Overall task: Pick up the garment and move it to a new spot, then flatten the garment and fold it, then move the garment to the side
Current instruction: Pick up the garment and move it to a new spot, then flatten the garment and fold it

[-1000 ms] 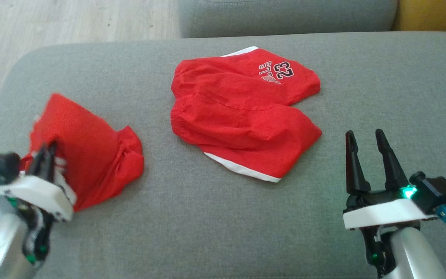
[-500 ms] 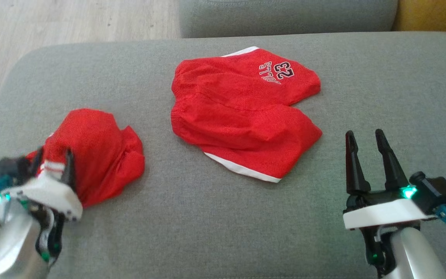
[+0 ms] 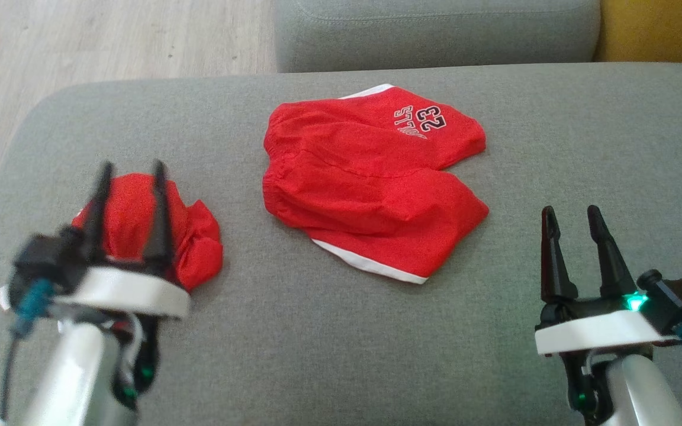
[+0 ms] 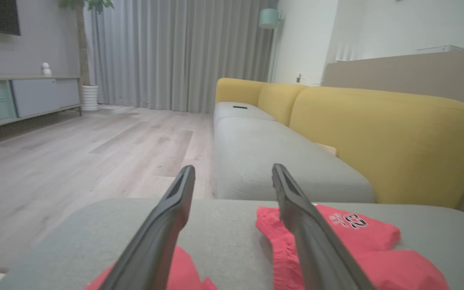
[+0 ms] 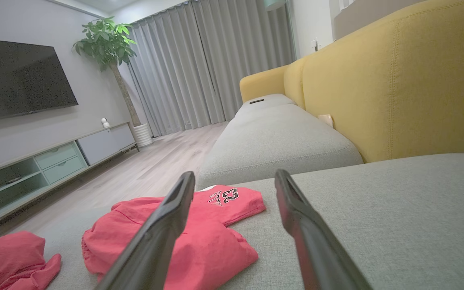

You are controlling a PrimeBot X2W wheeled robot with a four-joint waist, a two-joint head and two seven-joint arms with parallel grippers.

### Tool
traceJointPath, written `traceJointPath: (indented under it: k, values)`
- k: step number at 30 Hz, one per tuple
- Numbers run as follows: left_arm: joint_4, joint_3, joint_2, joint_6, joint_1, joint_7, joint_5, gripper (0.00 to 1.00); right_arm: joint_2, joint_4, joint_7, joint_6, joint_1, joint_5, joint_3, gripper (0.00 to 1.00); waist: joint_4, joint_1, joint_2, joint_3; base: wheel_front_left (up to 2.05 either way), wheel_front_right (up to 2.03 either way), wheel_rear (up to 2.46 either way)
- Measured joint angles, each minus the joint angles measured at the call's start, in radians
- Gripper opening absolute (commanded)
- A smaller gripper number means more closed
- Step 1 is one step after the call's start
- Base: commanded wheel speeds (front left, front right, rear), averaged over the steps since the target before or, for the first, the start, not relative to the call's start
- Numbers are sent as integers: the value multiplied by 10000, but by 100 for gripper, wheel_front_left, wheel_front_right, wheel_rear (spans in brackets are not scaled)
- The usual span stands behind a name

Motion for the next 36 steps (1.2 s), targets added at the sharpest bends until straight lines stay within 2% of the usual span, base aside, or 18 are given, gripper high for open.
traceJointPath:
  k: [4, 10, 21, 26, 31, 36]
  values:
    - [-19, -290, -522, -420, 531, 0, 564, 100, 2, -15, 0, 0, 4, 0, -2, 100, -20, 0, 0, -59, 0, 0, 0]
    - [196, -355, -1304, -627, 1292, 0, 1292, 100, 2, -27, 0, 0, 19, 4, 23, 100, -152, 0, 0, -118, 0, 0, 0]
    - [163, 265, -1827, -1285, 1568, 0, 2061, 100, 2, 2, -2, 0, 27, -58, 117, 100, -105, 0, 0, 86, 0, 0, 0]
    - [326, 493, -2004, -1507, 1538, 2, 2148, 100, 4, 1112, 77, 0, 23, -395, 930, 100, 145, 0, 0, 330, 0, 0, 0]
    - [458, 537, -2052, -1685, 1479, 2, 2232, 100, 0, 2339, 571, 0, -226, 109, 1580, 100, 485, 1, 0, 559, 0, 0, 0]
    - [566, 543, -2088, -1751, 1369, 2, 2234, 100, -8, 3632, 803, 0, -1153, 892, 1697, 100, 842, 1, 0, 743, 0, 0, 0]
